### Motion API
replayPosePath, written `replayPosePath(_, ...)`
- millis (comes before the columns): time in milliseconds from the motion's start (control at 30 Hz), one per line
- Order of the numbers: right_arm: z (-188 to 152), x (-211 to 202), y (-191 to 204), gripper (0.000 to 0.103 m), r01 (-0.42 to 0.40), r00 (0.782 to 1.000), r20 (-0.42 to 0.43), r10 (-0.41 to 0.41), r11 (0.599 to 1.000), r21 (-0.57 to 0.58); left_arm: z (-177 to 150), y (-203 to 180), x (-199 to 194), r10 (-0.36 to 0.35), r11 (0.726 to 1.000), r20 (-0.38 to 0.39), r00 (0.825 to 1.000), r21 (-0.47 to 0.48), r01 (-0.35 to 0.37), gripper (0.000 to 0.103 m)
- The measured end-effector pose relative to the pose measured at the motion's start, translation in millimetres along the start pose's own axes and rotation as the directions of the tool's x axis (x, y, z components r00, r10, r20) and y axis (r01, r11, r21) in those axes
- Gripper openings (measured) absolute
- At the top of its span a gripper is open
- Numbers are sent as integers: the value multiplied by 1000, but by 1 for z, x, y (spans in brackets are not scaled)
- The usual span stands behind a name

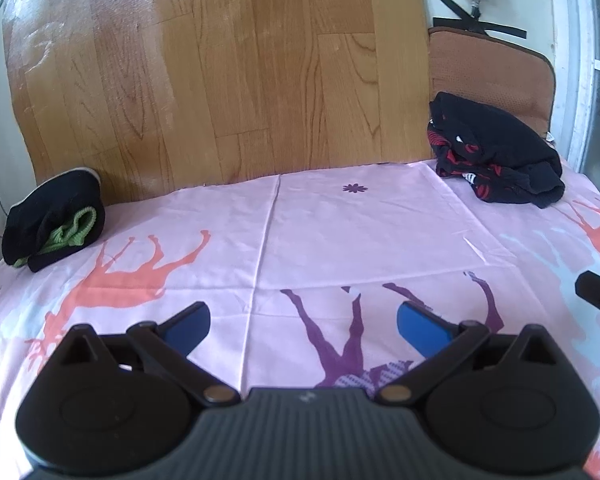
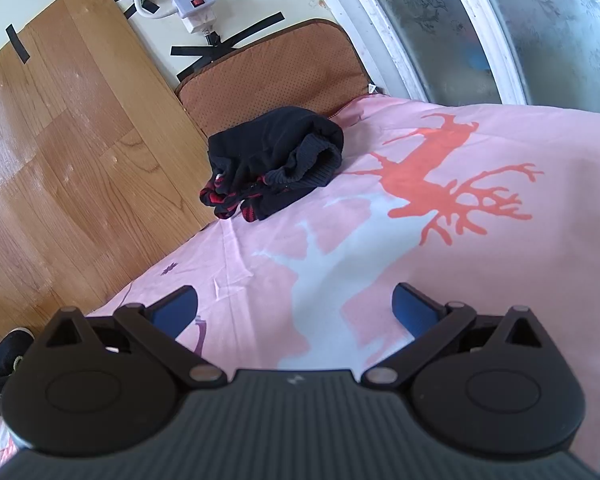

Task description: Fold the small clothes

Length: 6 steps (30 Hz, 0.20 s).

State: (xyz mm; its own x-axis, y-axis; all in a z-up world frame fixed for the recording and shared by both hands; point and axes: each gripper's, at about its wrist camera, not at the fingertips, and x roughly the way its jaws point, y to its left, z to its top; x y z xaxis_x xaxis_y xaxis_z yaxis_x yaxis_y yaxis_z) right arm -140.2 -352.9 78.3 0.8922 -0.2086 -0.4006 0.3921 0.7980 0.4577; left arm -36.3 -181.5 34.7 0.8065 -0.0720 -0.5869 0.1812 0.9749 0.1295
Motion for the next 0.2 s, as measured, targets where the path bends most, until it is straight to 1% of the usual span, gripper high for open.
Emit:
replayPosePath(100,0,0,0,103,0,1000,0,0,1000,-1,0,-4,-4,-7,1000,20,1000,21,6,103)
replayPosePath(200,0,0,0,103,1,1000,-1,-1,1000,-2,0,-6,-7,-49,998,27,998,36,48,103)
